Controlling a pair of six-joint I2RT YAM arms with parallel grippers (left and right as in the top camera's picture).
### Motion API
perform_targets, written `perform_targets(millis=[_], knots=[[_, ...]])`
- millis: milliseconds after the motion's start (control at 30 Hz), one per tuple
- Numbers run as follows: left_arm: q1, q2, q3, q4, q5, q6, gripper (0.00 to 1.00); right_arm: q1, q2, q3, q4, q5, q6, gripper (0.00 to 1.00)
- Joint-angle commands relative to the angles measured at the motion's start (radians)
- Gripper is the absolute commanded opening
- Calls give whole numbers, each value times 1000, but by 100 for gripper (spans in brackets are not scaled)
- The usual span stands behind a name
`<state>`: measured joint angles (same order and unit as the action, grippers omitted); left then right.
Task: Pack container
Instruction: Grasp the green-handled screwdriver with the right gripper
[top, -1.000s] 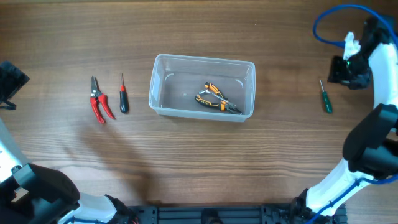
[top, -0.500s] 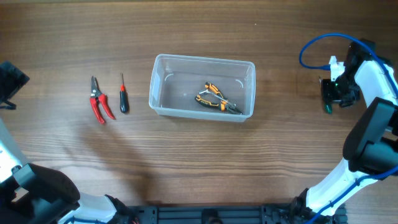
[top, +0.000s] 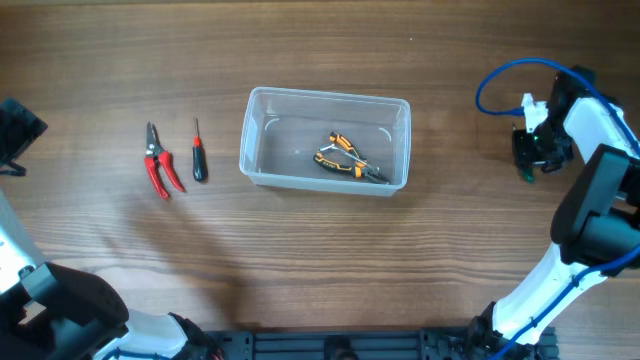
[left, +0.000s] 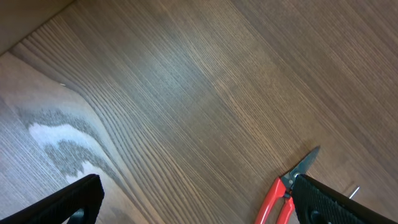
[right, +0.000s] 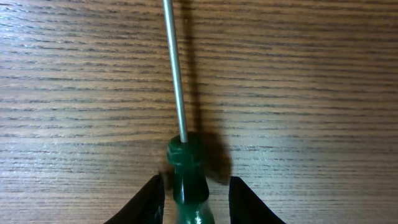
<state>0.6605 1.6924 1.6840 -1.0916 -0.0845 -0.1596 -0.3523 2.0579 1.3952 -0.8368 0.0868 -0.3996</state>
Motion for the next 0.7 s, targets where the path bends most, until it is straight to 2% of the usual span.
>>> perform_targets(millis=[0,33,67,233,367,500,667], knots=[[5,11,14,2,0,-13,100,6,42,-10,7,-25,-16,34],[5,11,14,2,1,-13,100,6,49,-10,6,-28,-16,41],[5,11,14,2,1,-13,100,6,61,-10,5,-28,-16,41],[5,11,14,2,0,-13,100,6,73,-10,-21,-43,18,16],[5,11,14,2,1,-13,100,6,72,6,-35,-88,40,9],[5,11,14,2,1,-13,100,6,72,100,-99,-93,63,6],[5,11,14,2,0,-13,100,21,64,378,-245,-208,61,9]])
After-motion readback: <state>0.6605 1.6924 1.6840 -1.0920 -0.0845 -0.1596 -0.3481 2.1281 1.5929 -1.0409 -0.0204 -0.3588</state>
